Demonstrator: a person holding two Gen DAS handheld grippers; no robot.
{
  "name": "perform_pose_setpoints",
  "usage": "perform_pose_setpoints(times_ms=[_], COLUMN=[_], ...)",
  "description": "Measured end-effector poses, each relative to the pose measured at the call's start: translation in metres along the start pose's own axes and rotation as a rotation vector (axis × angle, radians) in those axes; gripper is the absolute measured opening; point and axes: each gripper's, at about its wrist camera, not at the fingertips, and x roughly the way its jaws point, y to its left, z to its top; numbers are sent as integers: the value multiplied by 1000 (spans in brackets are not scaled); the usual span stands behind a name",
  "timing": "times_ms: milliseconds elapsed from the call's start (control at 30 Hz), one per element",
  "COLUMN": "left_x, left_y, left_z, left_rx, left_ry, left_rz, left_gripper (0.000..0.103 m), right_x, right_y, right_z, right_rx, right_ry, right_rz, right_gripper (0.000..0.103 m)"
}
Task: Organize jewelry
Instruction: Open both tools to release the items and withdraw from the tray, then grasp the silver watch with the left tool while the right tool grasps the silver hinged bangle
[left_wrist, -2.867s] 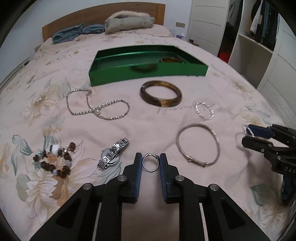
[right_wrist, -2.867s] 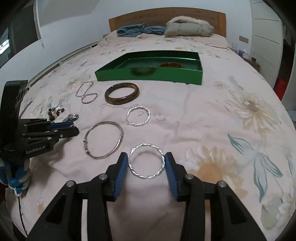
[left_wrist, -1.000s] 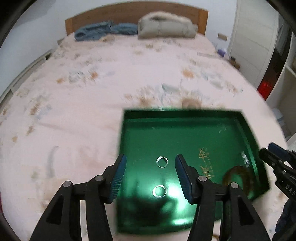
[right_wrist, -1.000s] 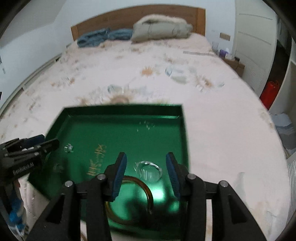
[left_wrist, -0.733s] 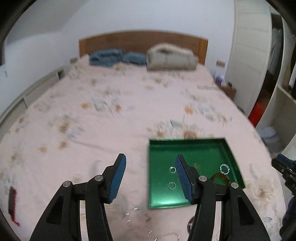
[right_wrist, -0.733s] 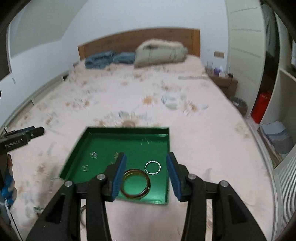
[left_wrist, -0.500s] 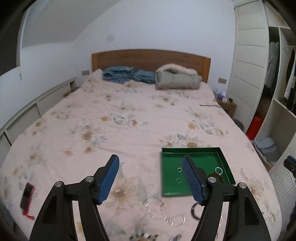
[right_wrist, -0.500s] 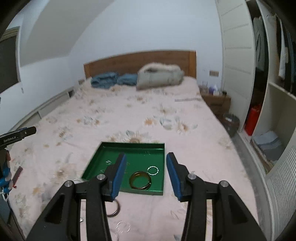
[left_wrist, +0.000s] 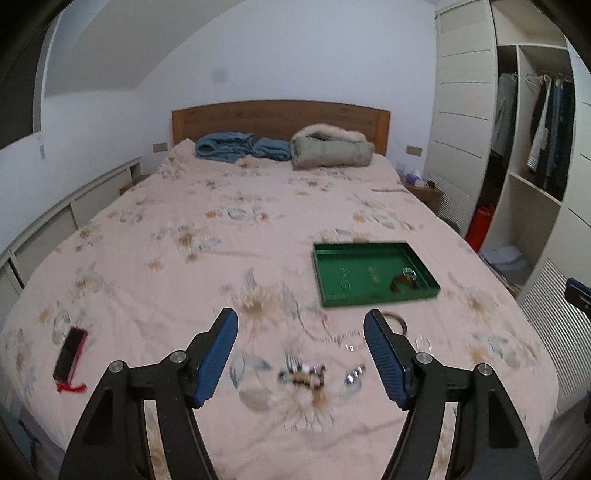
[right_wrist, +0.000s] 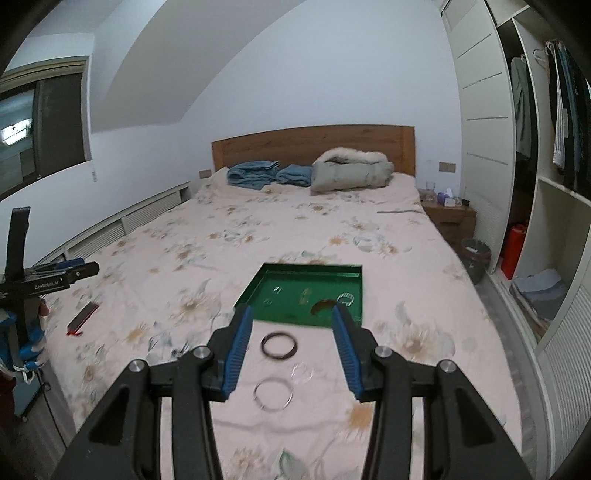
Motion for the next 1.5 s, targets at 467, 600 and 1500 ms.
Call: perform_pose_setpoints(times_ms=[467, 600, 1500], left_x=[48, 77, 248], left_y=[-27, -41, -72], left_z=[-87, -101, -132], left_rx=[27, 51, 129], left_ry=[88, 134, 305], left_rz=[-110, -147, -114], left_gripper=[69, 68, 56], right_x=[21, 47, 245], right_y=[-15, -15, -13], right_z=[-78, -94, -162], right_rx=[82, 102, 76], right_ry=[108, 159, 478], right_rz=[19, 46, 95], right_gripper=[42, 42, 38])
